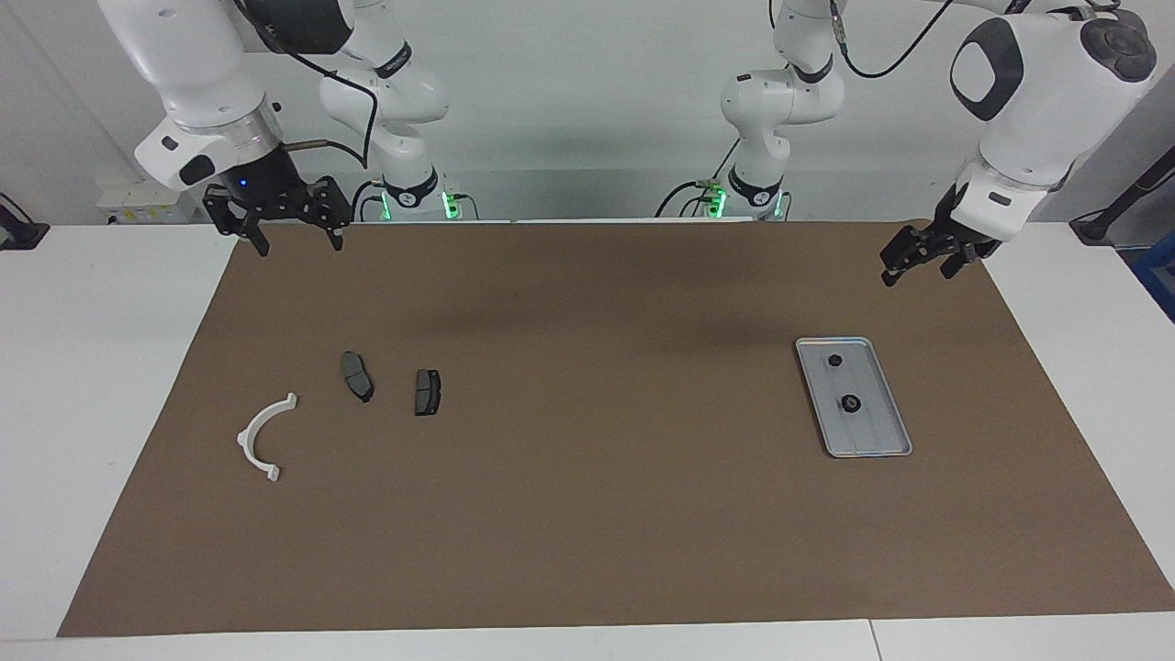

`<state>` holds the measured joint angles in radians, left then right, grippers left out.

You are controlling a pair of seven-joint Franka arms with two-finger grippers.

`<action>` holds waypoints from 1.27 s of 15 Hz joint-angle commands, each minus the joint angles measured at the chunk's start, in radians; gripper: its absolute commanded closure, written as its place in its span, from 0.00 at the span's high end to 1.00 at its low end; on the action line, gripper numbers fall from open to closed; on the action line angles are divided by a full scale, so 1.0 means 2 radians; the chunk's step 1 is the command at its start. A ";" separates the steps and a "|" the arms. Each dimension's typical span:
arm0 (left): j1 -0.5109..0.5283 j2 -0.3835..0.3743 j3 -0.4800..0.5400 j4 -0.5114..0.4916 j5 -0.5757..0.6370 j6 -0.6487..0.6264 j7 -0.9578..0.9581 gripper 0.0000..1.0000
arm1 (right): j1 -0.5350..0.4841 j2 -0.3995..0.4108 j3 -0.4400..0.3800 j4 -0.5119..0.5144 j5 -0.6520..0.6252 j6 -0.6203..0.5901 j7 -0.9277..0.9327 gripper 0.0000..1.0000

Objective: Place bearing gear from tray to pile
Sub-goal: 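Move the left gripper toward the metal tray, then lower the left gripper onto a dark gear in the tray and close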

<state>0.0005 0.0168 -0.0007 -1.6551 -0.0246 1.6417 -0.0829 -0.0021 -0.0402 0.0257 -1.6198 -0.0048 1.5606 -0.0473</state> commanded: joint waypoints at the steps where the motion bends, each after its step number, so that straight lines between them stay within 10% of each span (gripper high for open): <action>1: -0.003 -0.021 0.010 -0.038 -0.008 0.036 -0.001 1.00 | -0.002 -0.004 0.000 -0.002 0.012 0.000 0.004 1.00; 12: -0.003 0.025 0.006 -0.199 0.013 0.280 -0.005 0.94 | 0.000 -0.005 0.000 -0.003 0.012 0.000 0.004 1.00; 19: -0.008 0.116 0.006 -0.181 0.013 0.317 -0.044 0.88 | 0.000 -0.005 0.000 -0.003 0.012 -0.001 0.004 1.00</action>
<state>0.0004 0.2139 0.0053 -2.0446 -0.0161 2.2652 -0.1292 -0.0018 -0.0402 0.0266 -1.6198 -0.0048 1.5606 -0.0473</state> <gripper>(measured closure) 0.097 0.000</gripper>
